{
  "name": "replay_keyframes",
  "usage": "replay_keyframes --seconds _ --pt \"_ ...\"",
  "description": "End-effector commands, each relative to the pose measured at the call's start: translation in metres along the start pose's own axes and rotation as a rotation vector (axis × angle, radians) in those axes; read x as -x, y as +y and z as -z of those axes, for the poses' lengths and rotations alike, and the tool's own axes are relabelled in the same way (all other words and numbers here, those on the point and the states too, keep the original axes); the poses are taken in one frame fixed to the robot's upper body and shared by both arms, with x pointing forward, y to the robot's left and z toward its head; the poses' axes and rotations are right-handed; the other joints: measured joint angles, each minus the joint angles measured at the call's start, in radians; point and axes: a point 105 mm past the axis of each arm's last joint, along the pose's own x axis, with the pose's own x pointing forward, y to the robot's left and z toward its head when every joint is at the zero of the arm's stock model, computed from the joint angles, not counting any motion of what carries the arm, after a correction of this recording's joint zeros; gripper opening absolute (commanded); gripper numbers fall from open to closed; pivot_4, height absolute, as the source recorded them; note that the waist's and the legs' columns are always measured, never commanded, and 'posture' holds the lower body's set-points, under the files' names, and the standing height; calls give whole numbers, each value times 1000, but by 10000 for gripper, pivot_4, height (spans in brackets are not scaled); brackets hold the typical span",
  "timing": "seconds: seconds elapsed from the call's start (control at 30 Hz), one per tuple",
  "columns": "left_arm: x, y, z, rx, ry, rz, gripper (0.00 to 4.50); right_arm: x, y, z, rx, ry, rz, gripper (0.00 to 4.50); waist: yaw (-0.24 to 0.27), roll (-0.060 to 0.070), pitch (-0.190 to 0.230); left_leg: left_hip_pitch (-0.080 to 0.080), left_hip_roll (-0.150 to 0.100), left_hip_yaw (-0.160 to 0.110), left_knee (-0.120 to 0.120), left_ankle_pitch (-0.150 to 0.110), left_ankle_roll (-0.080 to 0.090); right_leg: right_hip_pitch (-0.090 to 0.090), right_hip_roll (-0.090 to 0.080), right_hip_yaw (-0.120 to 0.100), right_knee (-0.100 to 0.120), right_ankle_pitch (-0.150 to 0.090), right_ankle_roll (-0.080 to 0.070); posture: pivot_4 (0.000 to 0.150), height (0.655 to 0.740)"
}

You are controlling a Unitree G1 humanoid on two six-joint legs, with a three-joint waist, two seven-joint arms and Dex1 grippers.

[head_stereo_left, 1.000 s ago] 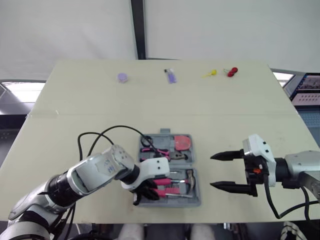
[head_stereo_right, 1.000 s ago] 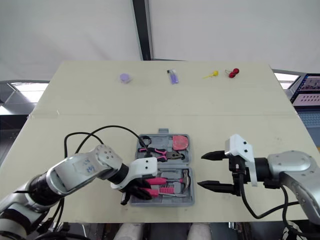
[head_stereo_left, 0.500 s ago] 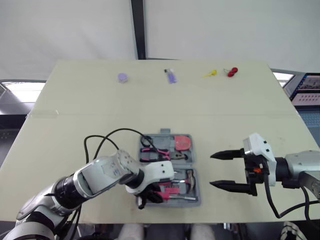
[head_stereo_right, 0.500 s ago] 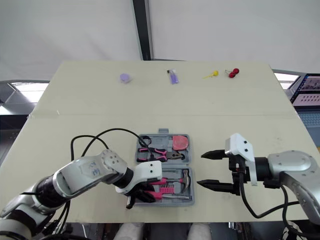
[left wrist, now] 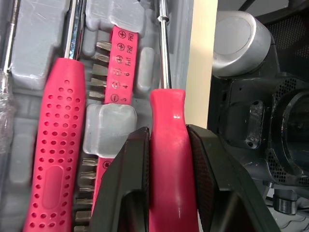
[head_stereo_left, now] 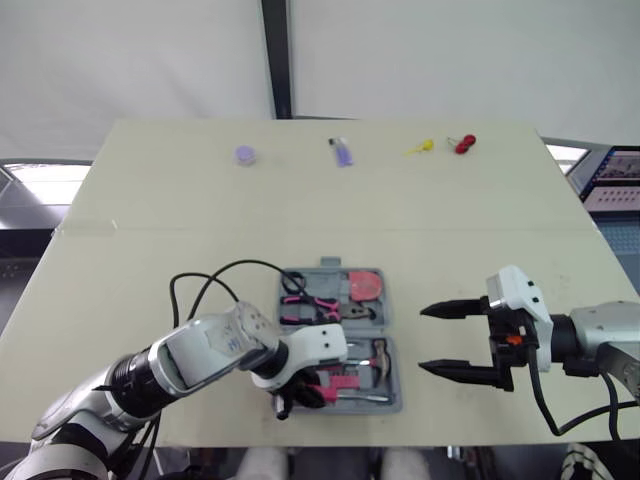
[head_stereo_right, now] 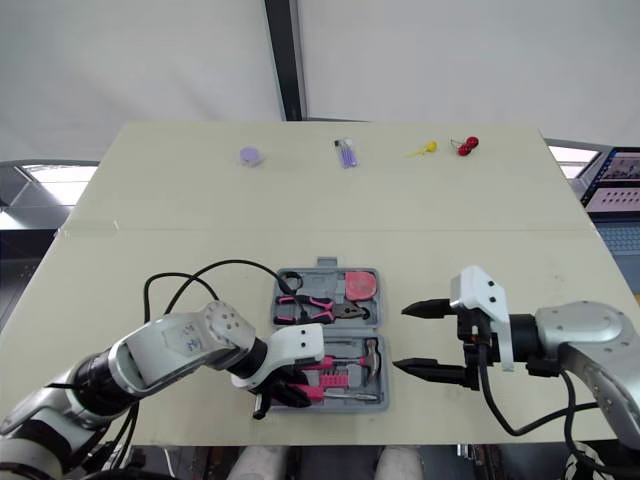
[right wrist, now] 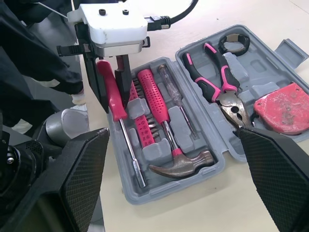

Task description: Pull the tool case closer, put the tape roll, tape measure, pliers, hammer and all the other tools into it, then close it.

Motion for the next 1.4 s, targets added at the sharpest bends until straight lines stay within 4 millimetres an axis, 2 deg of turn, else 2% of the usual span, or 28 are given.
replay_keyframes --seconds 0.03,1.0,1.03,1.07,1.23,1.27,1.4 --pt "-1 -5 0 -19 -2 14 6552 4 2 -8 36 -6 7 45000 0 0 0 0 0 0 0 0 0 0 0 0 0 0 0 1500 7400" --pt "-5 -6 -3 -37 -16 9 6552 4 0 -8 30 -9 13 45000 0 0 0 0 0 0 0 0 0 0 0 0 0 0 0 1500 7400" --pt "-5 -6 -3 -38 -16 9 16786 4 0 -8 30 -10 14 45000 0 0 0 0 0 0 0 0 0 0 0 0 0 0 0 1500 7400" --pt "-5 -6 -3 -39 -16 8 19754 4 0 -8 29 -10 13 45000 0 0 0 0 0 0 0 0 0 0 0 0 0 0 0 1500 7400" --pt "-5 -7 -4 -46 -21 8 43374 4 1 -8 26 -11 12 45000 0 0 0 0 0 0 0 0 0 0 0 0 0 0 0 1500 7400" --pt "-5 -7 -4 -48 -24 8 44631 4 1 -8 26 -11 12 45000 0 0 0 0 0 0 0 0 0 0 0 0 0 0 0 1500 7400" --pt "-3 -7 -5 -49 -25 3 44631 4 1 -8 24 -10 10 45000 0 0 0 0 0 0 0 0 0 0 0 0 0 0 0 1500 7400"
